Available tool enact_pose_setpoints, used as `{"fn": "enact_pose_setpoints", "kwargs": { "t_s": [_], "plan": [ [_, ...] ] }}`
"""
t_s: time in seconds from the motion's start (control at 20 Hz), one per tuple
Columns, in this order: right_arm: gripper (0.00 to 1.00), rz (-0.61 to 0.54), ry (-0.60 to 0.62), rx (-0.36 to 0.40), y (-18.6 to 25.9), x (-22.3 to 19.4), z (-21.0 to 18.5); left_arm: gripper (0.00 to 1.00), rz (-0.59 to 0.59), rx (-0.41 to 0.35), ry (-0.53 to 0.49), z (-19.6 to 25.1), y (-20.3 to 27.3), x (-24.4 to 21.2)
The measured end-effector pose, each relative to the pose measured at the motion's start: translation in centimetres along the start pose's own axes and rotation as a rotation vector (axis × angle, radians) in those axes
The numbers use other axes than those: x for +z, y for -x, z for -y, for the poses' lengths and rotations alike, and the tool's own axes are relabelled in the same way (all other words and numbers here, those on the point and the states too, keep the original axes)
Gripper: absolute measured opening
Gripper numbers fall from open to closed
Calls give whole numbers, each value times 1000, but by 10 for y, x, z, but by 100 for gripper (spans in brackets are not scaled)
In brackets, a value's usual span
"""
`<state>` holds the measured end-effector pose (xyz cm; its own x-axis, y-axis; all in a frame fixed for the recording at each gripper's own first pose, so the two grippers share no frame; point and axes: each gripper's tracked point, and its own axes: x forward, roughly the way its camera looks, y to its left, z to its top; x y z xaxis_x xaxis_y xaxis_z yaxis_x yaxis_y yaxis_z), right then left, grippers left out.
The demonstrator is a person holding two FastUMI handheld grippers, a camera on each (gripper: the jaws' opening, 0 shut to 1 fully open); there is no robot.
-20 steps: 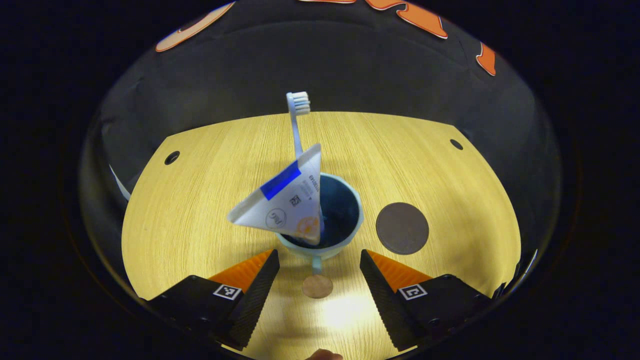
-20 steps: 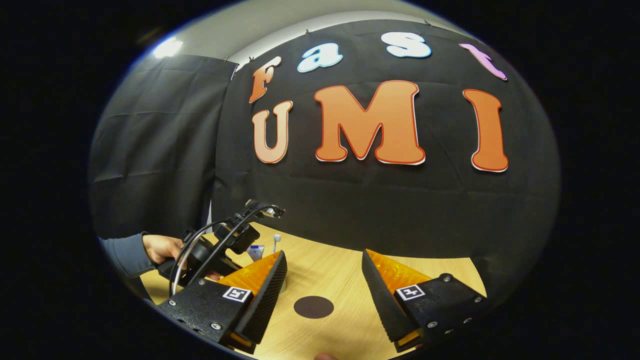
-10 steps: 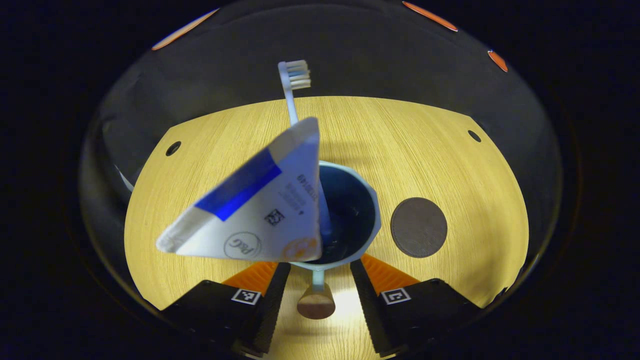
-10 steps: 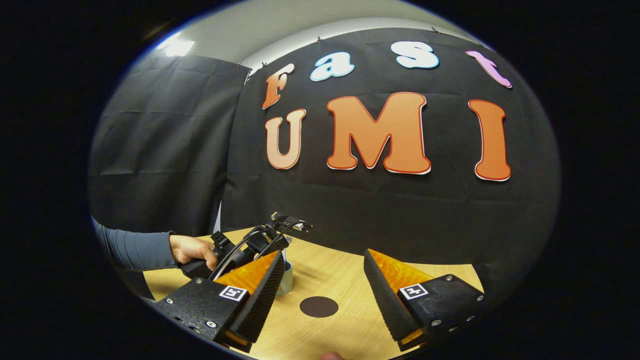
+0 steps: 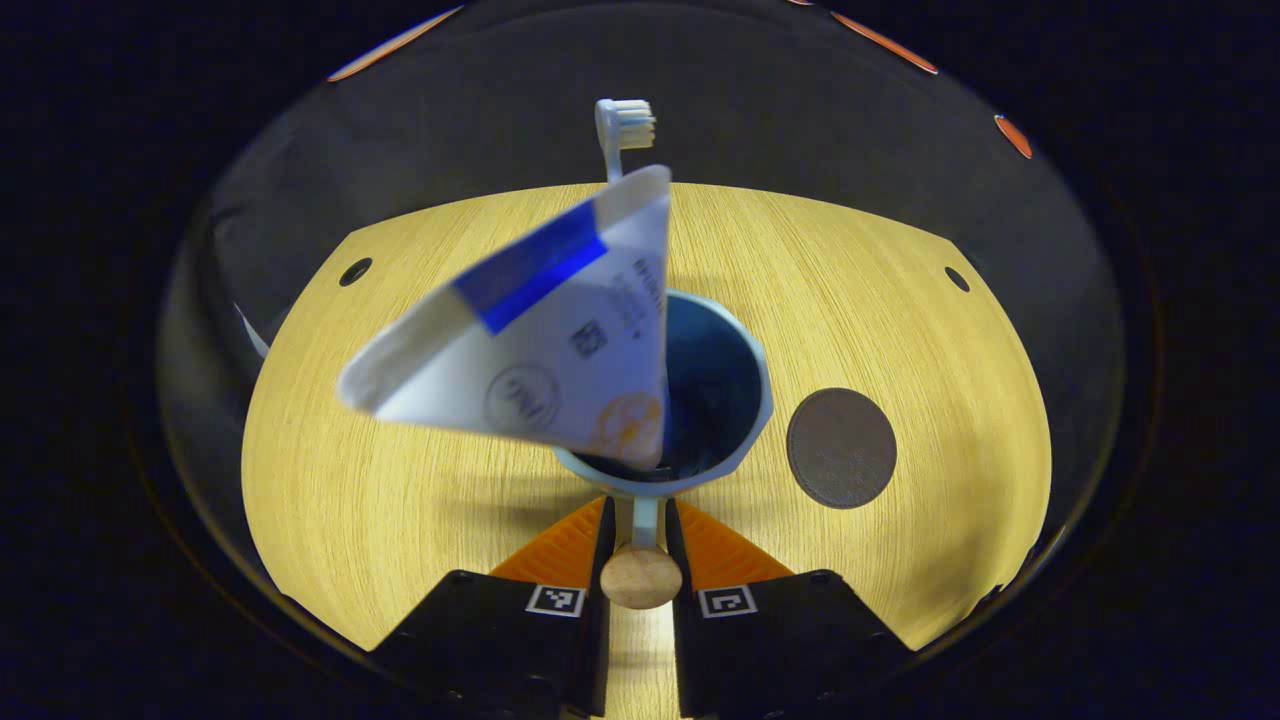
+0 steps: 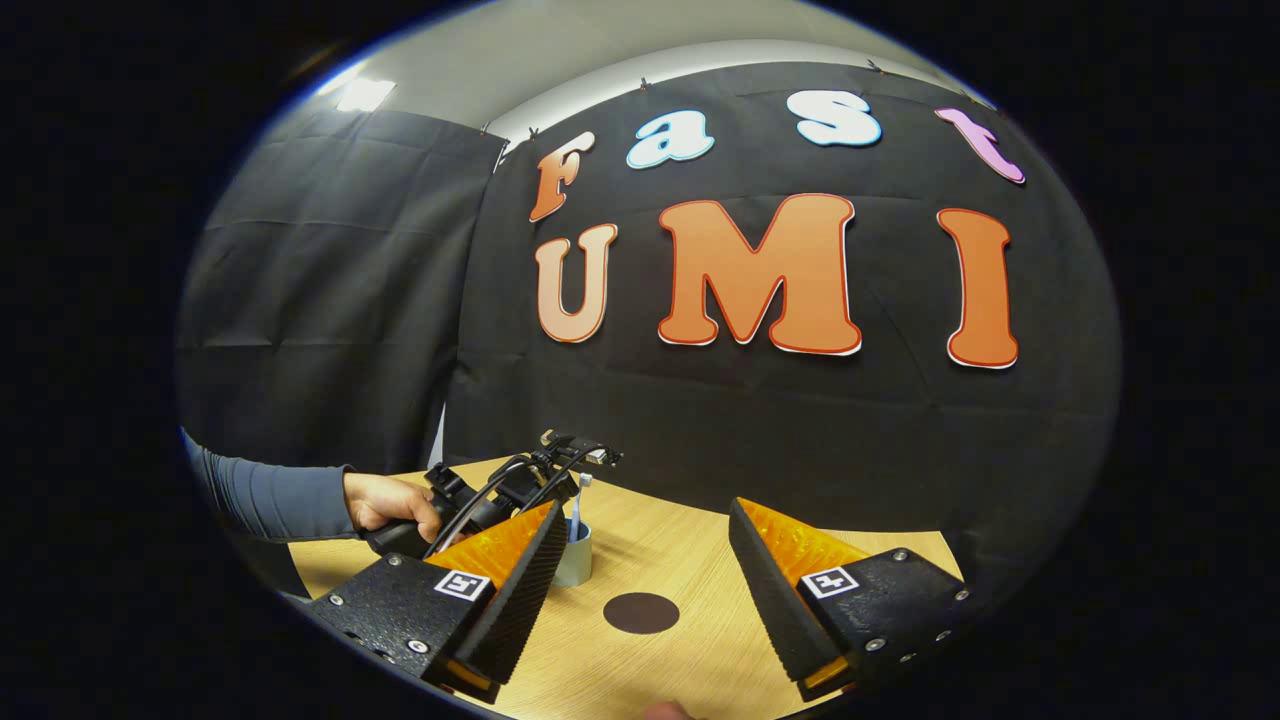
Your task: Put the toothbrush and toothpaste on the desktop into the cup, then pick up the cup and place it on the coaster on the desktop.
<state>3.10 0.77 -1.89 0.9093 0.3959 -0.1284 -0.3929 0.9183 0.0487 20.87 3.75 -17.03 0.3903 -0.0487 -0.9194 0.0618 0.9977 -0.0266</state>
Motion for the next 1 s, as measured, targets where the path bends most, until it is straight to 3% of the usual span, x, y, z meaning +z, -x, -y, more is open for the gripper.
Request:
{"fn": "enact_pose_setpoints", "kwargs": {
  "t_s": [0.3, 0.6, 0.75, 0.9, 1.0],
  "plan": [
    [98, 31, -9, -32, 17, 5, 9, 25, 48, -27, 24, 19, 14, 95],
    [98, 45, -27, -77, 29, 9, 20, 22, 163, -13, -43, 53, 41, 248],
    [98, 30, -46, -83, 36, 2, 23, 22, 154, -7, -51, 76, 37, 306],
    [98, 27, -43, -89, 39, 2, 25, 23, 115, -18, -46, 44, -20, 342],
    [98, 31, -49, -84, 38, 4, 23, 22, 87, -20, -50, 49, -78, 362]
  ]
}}
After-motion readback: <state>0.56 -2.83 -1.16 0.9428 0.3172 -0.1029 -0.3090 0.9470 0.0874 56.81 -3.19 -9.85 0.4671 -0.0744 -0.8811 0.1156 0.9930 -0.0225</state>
